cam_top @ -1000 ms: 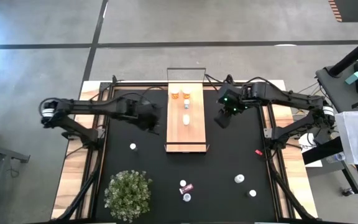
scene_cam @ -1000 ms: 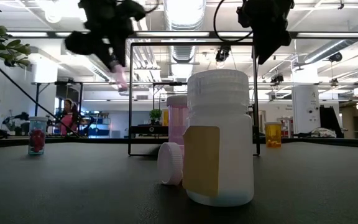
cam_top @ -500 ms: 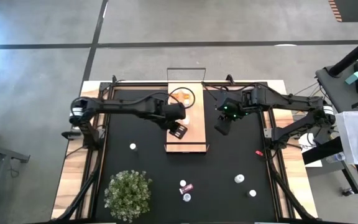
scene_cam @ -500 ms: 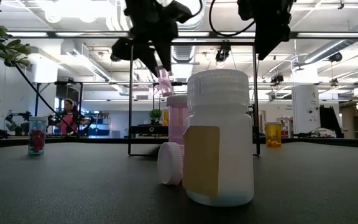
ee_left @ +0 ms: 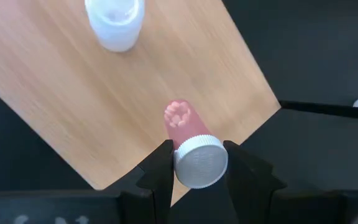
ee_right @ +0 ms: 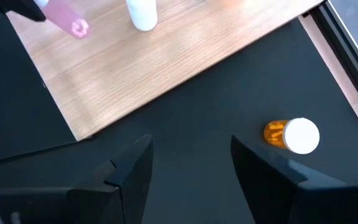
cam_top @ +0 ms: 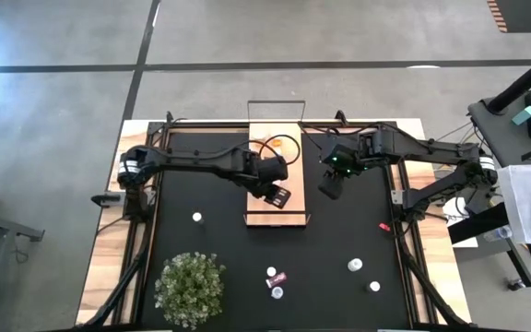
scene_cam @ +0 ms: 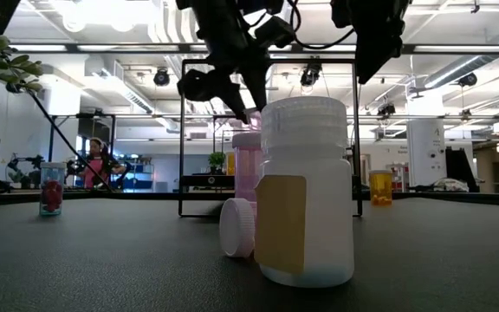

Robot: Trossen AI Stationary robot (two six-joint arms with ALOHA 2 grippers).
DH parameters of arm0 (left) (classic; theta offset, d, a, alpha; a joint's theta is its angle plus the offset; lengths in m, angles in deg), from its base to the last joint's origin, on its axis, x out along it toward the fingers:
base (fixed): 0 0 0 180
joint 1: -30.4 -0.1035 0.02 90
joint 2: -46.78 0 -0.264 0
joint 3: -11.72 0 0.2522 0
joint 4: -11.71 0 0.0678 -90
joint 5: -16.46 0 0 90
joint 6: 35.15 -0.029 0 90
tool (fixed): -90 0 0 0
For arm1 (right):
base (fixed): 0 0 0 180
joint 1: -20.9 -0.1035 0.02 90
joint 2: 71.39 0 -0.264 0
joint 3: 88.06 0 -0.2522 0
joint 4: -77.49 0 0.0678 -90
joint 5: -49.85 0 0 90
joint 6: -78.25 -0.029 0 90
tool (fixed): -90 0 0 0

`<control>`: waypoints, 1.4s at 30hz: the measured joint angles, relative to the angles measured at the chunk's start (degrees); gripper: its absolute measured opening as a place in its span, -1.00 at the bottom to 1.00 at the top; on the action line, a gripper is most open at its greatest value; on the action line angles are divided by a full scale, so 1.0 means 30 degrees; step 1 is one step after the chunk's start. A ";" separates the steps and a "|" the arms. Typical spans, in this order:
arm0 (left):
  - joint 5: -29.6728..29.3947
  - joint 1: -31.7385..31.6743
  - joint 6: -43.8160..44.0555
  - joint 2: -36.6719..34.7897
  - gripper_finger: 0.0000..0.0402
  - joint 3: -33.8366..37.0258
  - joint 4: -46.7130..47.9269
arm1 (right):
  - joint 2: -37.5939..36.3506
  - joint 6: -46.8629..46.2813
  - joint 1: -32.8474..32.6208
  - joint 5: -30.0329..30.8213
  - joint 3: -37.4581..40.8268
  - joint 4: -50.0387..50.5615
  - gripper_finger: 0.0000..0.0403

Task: Pick and place medicine bottles onto shelf by color
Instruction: Put the top pink pill bottle on the shelf

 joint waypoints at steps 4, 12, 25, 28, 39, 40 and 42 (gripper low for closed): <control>-0.0006 -0.0007 0.0127 -0.0019 -0.46 0.0094 -0.0303 | 0.0000 -0.0014 0.0000 0.0007 0.0044 -0.0010 0.02; -0.0013 -0.0022 0.0164 -0.0025 -0.46 0.0637 -0.0384 | 0.0000 -0.0044 0.0000 -0.0007 0.0051 -0.0109 0.02; -0.0221 0.0007 -0.0177 -0.0026 -0.46 0.0985 -0.1815 | 0.0000 -0.0076 0.0000 -0.0022 0.0051 -0.0367 0.02; -0.0232 0.0002 -0.0503 -0.0023 -0.46 0.1011 -0.1754 | 0.0000 -0.0080 0.0000 -0.0029 0.0051 -0.0394 0.02; -0.0122 0.0196 -0.0872 0.0429 -0.46 0.1121 -0.1883 | 0.0000 -0.0080 0.0000 -0.0036 0.0051 -0.0758 0.02; -0.0122 0.0203 -0.0878 0.0447 -0.46 0.1113 -0.1894 | 0.0000 -0.0080 0.0000 -0.0029 0.0051 -0.0758 0.02; -0.0122 0.0201 -0.0939 0.0455 -0.46 0.1135 -0.1868 | 0.0000 -0.0080 0.0000 -0.0029 0.0051 -0.0758 0.02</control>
